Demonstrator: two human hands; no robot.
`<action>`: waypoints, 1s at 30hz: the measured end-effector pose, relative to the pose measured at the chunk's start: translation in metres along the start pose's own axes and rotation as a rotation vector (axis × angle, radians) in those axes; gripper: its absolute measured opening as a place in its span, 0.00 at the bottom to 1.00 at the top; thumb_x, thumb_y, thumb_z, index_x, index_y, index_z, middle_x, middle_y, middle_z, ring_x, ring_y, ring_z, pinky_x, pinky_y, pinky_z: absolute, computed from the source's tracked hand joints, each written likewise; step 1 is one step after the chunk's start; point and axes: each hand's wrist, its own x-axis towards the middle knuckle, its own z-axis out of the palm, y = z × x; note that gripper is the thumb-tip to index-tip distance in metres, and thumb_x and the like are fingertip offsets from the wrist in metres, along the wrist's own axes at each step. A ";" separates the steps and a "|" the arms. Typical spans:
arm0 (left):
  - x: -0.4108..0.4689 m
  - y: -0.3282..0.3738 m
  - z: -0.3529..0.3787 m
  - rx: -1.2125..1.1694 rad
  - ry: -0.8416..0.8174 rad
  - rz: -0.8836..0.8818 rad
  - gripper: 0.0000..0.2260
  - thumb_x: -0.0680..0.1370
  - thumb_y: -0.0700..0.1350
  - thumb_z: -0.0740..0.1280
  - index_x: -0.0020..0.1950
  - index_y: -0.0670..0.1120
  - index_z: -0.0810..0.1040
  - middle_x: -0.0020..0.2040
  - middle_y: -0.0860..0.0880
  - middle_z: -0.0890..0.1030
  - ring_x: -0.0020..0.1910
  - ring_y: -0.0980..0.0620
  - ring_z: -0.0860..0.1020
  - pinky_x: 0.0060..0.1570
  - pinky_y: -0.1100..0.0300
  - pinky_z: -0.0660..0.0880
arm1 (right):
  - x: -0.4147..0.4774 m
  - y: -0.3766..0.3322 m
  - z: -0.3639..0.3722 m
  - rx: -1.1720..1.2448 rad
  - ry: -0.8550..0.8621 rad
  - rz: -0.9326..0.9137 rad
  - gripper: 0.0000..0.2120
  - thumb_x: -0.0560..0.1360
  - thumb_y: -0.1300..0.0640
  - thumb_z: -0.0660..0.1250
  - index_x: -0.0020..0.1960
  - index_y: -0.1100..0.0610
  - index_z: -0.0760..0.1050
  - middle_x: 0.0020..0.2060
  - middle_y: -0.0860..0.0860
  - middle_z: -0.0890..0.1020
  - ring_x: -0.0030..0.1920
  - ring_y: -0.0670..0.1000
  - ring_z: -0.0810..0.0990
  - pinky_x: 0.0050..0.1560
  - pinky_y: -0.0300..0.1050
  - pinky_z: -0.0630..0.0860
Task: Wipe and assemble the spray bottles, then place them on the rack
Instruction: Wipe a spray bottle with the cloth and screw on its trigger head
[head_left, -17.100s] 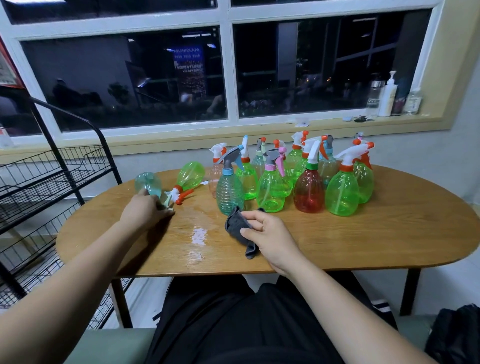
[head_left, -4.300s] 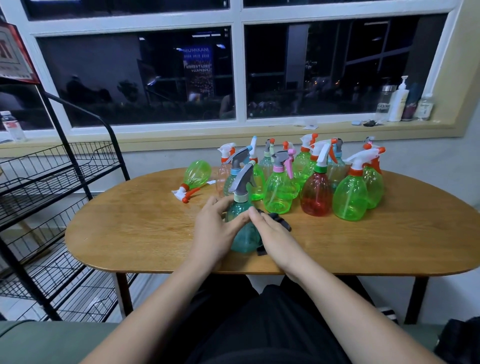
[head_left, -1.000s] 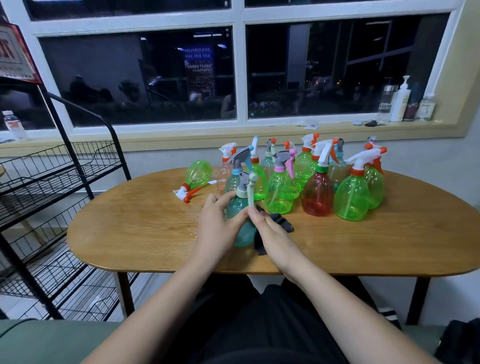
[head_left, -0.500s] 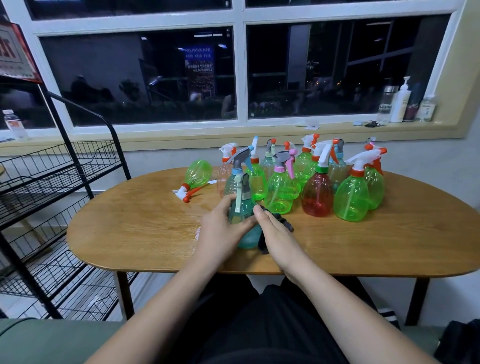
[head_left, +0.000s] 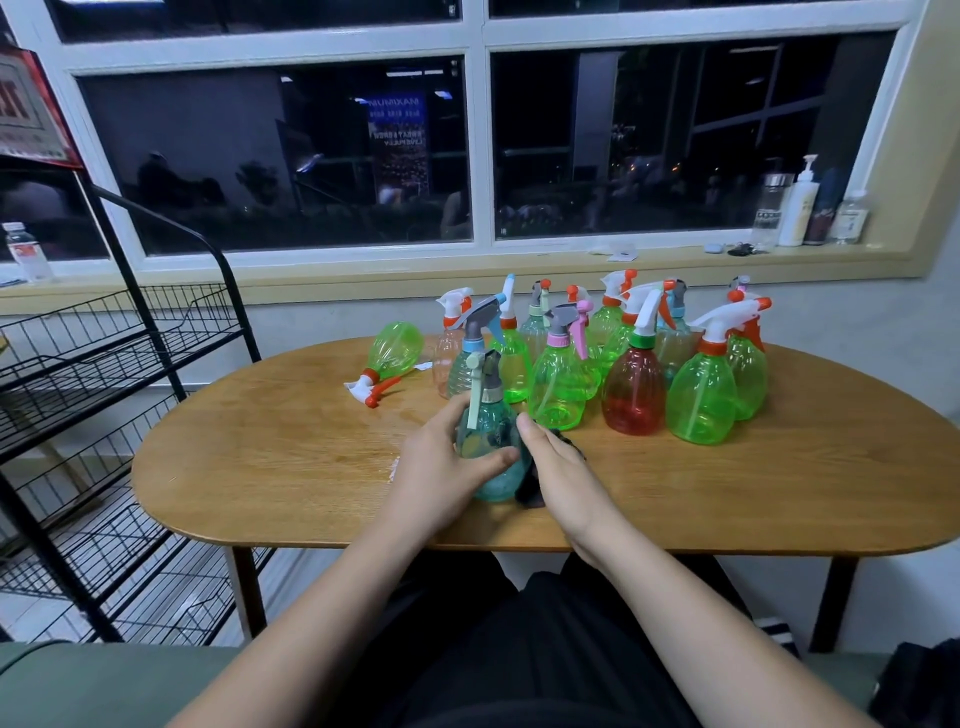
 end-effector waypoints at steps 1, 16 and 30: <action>-0.001 0.001 -0.001 -0.008 -0.007 -0.003 0.27 0.71 0.53 0.82 0.69 0.61 0.78 0.54 0.64 0.86 0.54 0.65 0.83 0.59 0.51 0.81 | 0.001 -0.002 -0.001 0.013 -0.014 0.015 0.35 0.78 0.25 0.60 0.77 0.43 0.74 0.73 0.36 0.76 0.74 0.39 0.72 0.81 0.52 0.64; -0.010 0.030 -0.004 -0.437 0.192 -0.033 0.22 0.75 0.48 0.81 0.67 0.53 0.79 0.58 0.54 0.87 0.58 0.52 0.86 0.62 0.43 0.81 | -0.013 -0.029 -0.003 0.496 -0.040 0.037 0.21 0.87 0.42 0.57 0.69 0.54 0.78 0.63 0.51 0.86 0.67 0.49 0.83 0.73 0.49 0.73; -0.004 0.027 -0.010 -0.426 0.268 -0.016 0.17 0.75 0.49 0.80 0.61 0.54 0.80 0.55 0.54 0.88 0.56 0.54 0.86 0.59 0.50 0.82 | -0.017 -0.033 -0.009 0.725 -0.161 0.101 0.34 0.85 0.35 0.55 0.74 0.62 0.74 0.68 0.59 0.83 0.71 0.57 0.80 0.79 0.60 0.66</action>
